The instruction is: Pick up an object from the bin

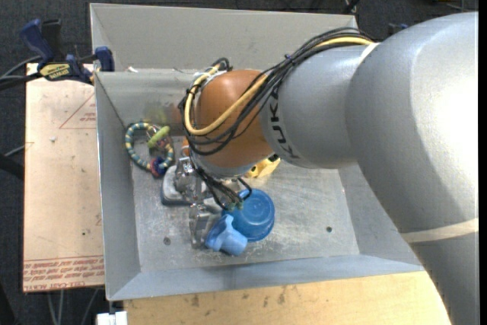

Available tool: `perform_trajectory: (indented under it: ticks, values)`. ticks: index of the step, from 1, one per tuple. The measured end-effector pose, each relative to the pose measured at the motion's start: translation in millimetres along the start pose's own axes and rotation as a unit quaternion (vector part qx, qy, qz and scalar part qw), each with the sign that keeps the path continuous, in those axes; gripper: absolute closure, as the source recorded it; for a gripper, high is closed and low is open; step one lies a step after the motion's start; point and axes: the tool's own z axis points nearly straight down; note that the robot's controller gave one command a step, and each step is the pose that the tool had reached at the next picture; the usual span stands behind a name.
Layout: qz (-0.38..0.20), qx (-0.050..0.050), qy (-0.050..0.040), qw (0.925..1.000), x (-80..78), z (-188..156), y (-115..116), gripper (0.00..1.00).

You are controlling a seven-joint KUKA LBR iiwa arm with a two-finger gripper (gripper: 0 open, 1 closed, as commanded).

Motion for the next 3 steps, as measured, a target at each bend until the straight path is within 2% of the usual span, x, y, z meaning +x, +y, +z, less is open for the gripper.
perform_trajectory:
  ticks: [1, 2, 3]
  values:
    - [-0.145, -0.002, 0.0021, 0.9895, -21.8, 1, -18, 0.00]
    - [-0.222, -0.004, 0.0031, 0.9751, -37.6, 1, -29, 0.00]
    - [-0.325, -0.005, -0.0068, 0.9456, -67.4, -3, -40, 1.00]
